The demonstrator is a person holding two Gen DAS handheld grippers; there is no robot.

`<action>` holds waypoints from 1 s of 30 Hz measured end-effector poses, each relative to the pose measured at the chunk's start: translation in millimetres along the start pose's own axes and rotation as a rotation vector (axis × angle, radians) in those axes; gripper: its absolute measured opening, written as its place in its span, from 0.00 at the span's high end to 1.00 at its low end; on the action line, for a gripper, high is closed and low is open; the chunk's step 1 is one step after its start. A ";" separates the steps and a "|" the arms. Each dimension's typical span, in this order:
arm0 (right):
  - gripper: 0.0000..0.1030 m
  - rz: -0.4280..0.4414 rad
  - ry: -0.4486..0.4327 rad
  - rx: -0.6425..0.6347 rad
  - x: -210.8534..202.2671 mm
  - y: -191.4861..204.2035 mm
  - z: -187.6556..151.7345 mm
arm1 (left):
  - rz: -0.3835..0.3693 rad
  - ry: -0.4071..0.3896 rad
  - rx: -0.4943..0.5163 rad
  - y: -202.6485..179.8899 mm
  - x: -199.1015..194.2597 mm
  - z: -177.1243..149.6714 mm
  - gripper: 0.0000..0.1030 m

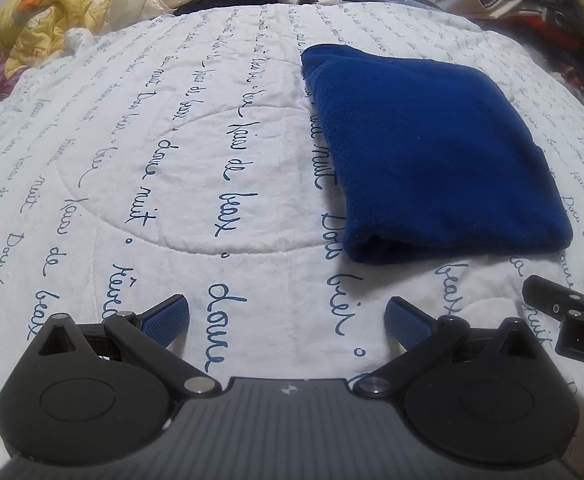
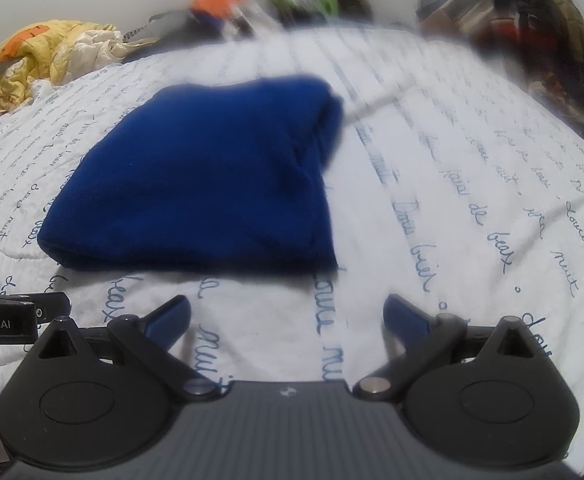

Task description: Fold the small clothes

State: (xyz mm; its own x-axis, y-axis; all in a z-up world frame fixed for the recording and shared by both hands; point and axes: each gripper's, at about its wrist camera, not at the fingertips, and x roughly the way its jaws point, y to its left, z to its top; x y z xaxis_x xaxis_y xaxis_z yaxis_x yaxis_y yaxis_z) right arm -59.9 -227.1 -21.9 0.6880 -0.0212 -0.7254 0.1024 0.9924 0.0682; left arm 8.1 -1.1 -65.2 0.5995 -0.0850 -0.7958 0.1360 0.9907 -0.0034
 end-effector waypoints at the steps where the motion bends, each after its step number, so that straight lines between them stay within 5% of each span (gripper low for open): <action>1: 0.00 -0.003 -0.001 -0.002 0.0 0.0 -0.1 | 0.001 -0.001 0.000 0.1 0.0 0.2 0.00; 30: 0.00 0.014 -0.025 -0.017 -6.5 3.5 2.6 | 0.013 -0.007 0.009 -1.0 -2.3 0.2 0.00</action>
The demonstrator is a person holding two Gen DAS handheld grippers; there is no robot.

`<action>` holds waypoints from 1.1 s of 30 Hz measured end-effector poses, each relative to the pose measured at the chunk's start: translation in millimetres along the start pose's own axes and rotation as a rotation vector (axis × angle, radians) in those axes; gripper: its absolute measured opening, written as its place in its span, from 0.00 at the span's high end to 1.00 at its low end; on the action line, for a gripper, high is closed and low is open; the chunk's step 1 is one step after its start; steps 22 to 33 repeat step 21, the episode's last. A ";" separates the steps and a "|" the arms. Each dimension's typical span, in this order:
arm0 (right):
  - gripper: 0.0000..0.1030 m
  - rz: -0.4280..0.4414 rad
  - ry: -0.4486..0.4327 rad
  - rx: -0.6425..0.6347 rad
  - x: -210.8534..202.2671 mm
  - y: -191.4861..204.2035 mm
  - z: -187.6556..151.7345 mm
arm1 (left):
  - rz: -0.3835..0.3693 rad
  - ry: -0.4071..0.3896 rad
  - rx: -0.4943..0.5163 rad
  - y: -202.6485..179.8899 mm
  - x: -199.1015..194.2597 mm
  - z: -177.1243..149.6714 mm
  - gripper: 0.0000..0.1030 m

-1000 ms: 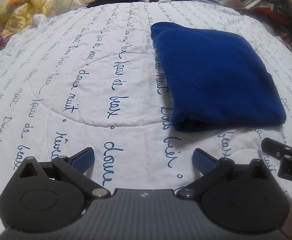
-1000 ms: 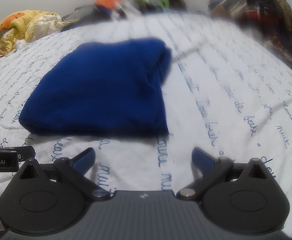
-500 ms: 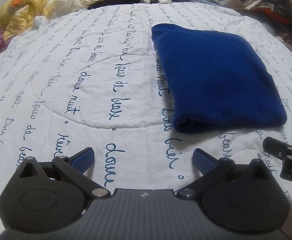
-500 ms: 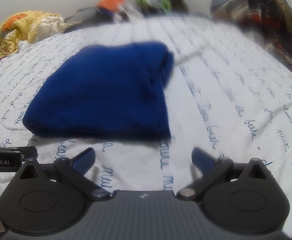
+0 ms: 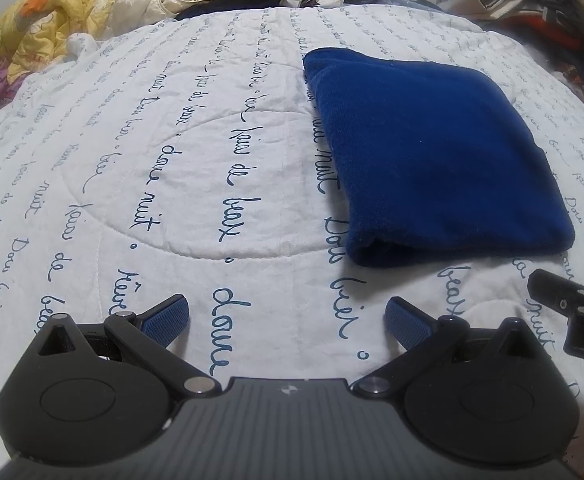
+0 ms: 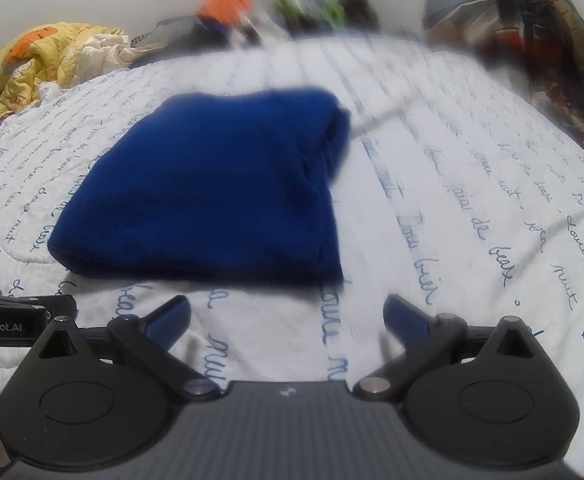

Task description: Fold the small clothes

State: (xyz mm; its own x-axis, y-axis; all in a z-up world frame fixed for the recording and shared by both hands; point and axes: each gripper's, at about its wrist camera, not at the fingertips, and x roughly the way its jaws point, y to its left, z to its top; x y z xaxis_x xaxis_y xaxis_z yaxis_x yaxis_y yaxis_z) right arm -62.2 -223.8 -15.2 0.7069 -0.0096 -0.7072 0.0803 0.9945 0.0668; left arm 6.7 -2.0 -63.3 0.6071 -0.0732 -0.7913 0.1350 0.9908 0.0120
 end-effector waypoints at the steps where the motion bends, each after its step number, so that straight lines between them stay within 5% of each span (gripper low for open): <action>1: 0.00 0.003 -0.003 -0.002 -0.7 0.7 0.4 | 0.000 0.000 0.000 -0.2 -0.3 0.1 0.00; 33: 0.00 -0.019 -0.056 -0.026 -2.9 -15.5 6.9 | -0.022 -0.047 0.032 -2.7 -3.0 5.8 0.00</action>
